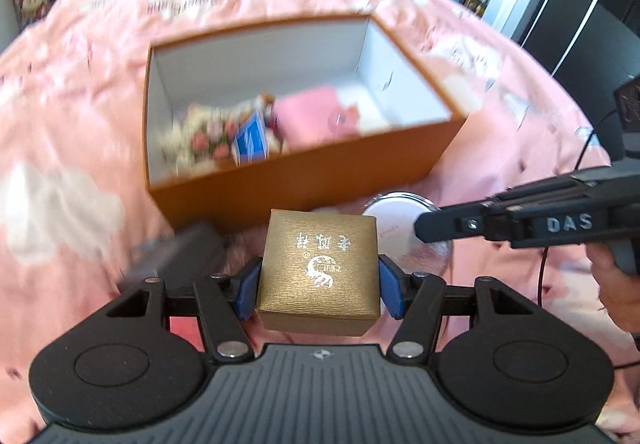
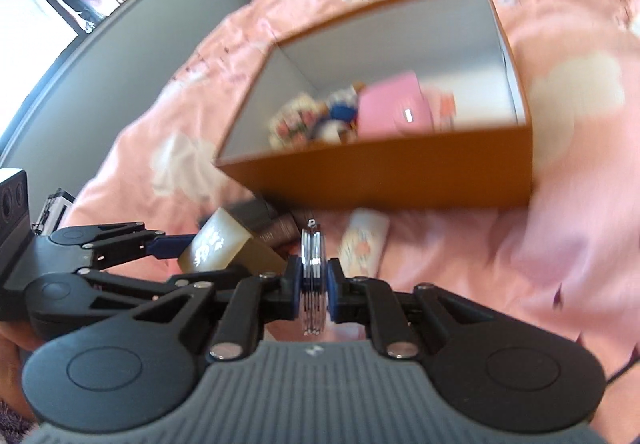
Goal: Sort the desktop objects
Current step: 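Grasp the gold gift box with the left tool while the right tool holds the compact, then carry both items into the box and open the left tool on the gold box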
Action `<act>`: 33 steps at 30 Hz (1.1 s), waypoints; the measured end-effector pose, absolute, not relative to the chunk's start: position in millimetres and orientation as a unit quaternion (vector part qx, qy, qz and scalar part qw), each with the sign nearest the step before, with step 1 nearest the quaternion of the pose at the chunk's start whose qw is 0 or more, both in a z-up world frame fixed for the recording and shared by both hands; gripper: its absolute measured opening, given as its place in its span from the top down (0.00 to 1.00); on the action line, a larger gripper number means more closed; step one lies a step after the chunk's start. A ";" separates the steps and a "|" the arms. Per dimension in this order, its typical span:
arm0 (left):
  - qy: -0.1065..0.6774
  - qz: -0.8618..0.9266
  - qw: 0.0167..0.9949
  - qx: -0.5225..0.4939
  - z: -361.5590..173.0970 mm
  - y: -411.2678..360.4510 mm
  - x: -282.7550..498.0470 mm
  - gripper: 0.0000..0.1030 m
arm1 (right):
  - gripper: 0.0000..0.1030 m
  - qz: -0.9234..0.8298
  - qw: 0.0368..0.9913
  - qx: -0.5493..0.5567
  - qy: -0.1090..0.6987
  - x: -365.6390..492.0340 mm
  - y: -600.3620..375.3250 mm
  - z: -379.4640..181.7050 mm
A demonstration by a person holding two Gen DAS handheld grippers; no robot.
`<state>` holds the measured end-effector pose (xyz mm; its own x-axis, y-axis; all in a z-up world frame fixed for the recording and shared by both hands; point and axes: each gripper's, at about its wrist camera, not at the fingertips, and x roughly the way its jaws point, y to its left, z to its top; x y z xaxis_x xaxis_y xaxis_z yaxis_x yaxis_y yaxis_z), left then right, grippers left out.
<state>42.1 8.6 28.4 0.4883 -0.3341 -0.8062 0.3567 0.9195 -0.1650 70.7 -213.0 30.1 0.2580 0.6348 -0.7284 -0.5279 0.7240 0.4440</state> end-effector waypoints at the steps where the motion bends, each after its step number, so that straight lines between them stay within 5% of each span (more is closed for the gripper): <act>1: 0.457 -0.204 0.866 0.017 36.4 8.0 44.3 0.33 | 0.87 0.371 0.794 0.055 0.478 73.9 -212.3 36.9; 16: 0.395 -0.228 0.873 0.174 76.3 3.9 170.2 0.33 | 0.87 0.363 0.833 0.077 0.411 167.2 -173.8 88.4; 33: 0.429 -0.299 0.803 0.286 -12.0 -1.9 286.3 0.33 | 0.87 0.328 0.835 0.037 0.440 256.5 -136.9 44.2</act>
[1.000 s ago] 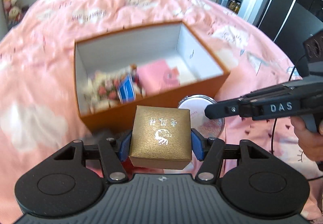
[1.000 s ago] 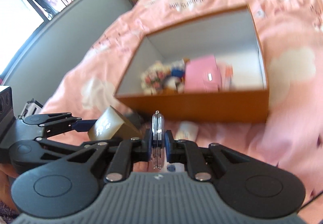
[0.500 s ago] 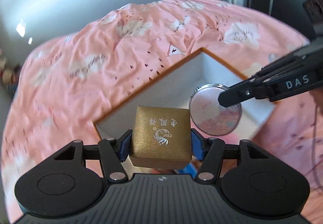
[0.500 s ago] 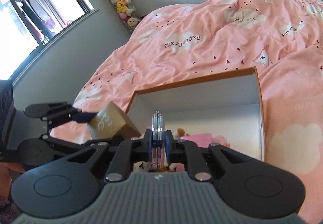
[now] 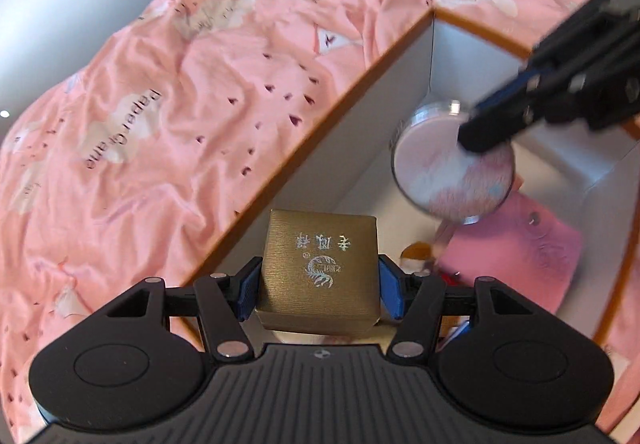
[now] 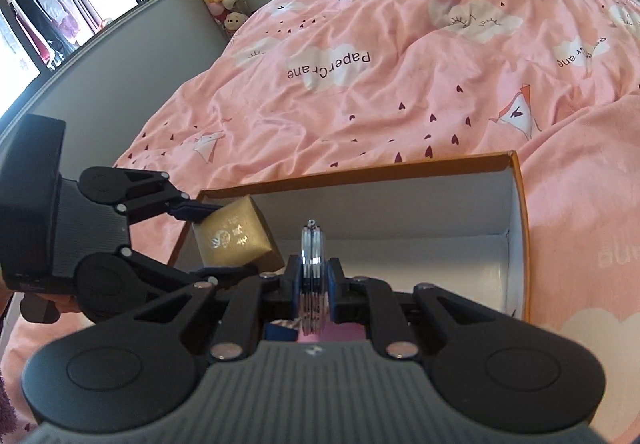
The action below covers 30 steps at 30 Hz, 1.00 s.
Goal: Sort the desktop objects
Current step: 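Carry both items into the box and open the left tool on the gold box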
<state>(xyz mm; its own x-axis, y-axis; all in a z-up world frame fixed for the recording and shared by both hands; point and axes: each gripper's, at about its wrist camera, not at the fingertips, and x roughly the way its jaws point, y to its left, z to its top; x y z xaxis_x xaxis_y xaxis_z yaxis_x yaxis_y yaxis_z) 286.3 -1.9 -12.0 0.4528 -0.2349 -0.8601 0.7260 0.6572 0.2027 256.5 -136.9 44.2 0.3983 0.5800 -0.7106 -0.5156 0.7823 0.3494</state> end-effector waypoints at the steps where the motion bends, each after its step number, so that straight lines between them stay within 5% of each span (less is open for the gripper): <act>1: 0.430 -0.303 0.800 0.288 -17.9 -0.4 288.5 0.33 | 0.87 0.327 0.836 0.033 0.439 258.7 -136.6 43.1; 23: 0.411 -0.329 0.735 0.428 -53.6 -7.1 293.1 0.27 | 0.87 0.332 0.822 0.018 0.462 275.9 -113.9 16.0; 30: 0.404 -0.300 0.746 0.437 -39.6 3.3 284.6 0.36 | 0.87 0.322 0.830 0.021 0.456 280.7 -99.9 14.1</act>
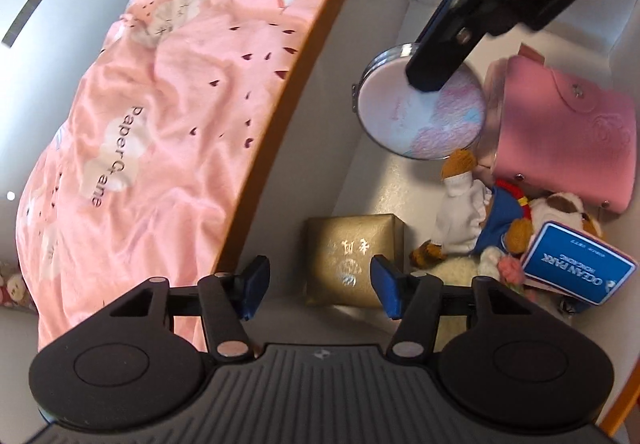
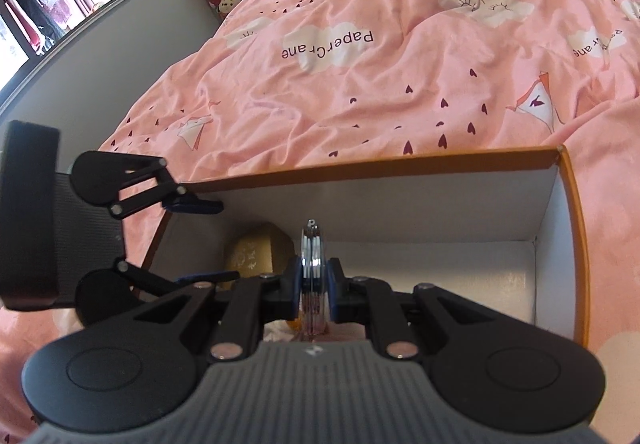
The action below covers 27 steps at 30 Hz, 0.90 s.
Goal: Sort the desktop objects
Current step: 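Carry both items into the box and open the left tool on the gold box, then lower the compact into the box and open the right tool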
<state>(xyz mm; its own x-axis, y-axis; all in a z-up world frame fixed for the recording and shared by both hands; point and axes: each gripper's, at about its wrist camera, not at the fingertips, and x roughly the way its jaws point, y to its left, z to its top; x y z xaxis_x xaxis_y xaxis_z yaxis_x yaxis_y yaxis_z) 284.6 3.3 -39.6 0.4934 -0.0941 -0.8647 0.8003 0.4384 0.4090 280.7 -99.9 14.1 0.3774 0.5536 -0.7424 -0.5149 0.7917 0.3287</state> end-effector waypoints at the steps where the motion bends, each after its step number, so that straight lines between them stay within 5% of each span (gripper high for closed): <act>1: 0.407 -0.299 0.754 0.421 -34.9 7.4 284.2 0.36 | 0.87 0.321 0.830 0.023 0.455 282.1 -96.8 13.9; 13: 0.461 -0.240 0.847 0.113 16.9 79.1 289.4 0.46 | 0.87 0.365 0.780 0.114 0.495 303.6 -51.3 -7.4; 23: 0.476 -0.208 0.851 0.075 5.8 100.5 278.5 0.46 | 0.82 0.319 0.792 0.058 0.517 309.7 -40.9 -25.3; 27: 0.490 -0.208 0.845 0.054 -2.1 102.6 279.4 0.48 | 0.71 0.317 0.778 0.081 0.536 314.1 -42.4 -33.2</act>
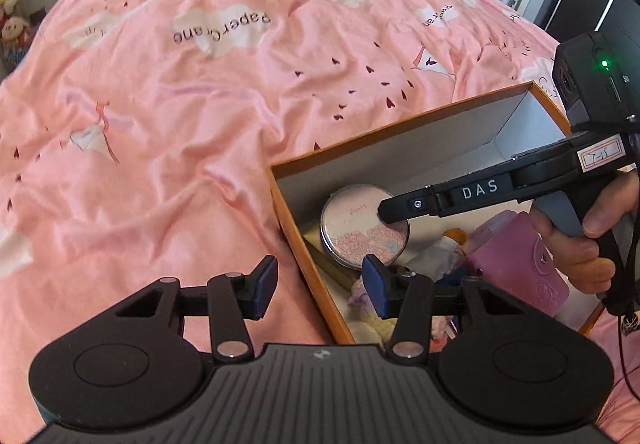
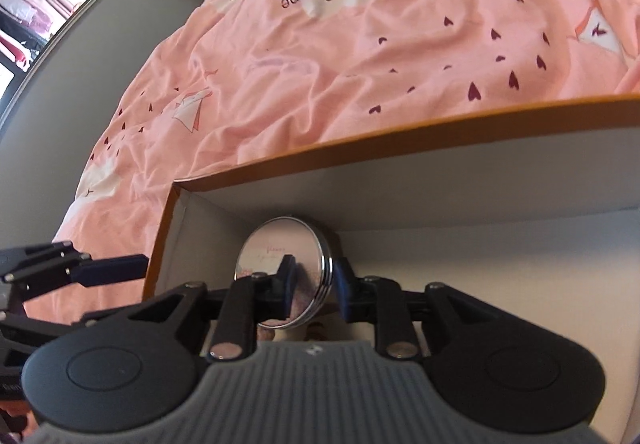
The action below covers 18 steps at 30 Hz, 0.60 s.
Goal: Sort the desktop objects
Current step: 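Lower the compact into the box and open the right tool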
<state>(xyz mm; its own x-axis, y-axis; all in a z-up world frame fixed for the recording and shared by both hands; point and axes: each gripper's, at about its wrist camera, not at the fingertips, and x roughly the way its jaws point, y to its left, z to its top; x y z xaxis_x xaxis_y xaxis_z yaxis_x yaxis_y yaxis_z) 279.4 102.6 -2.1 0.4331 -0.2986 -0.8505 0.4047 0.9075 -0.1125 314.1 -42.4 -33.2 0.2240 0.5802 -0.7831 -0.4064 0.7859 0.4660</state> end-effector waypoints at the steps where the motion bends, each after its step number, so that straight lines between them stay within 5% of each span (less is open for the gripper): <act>1: 0.494 -0.208 0.843 0.049 -3.7 103.6 280.0 0.51 | 0.66 0.314 0.774 0.088 0.543 315.2 -42.5 -35.3; 18: 0.506 -0.212 0.835 0.034 -9.6 103.4 279.8 0.59 | 0.64 0.285 0.733 0.174 0.592 304.8 -26.4 -55.5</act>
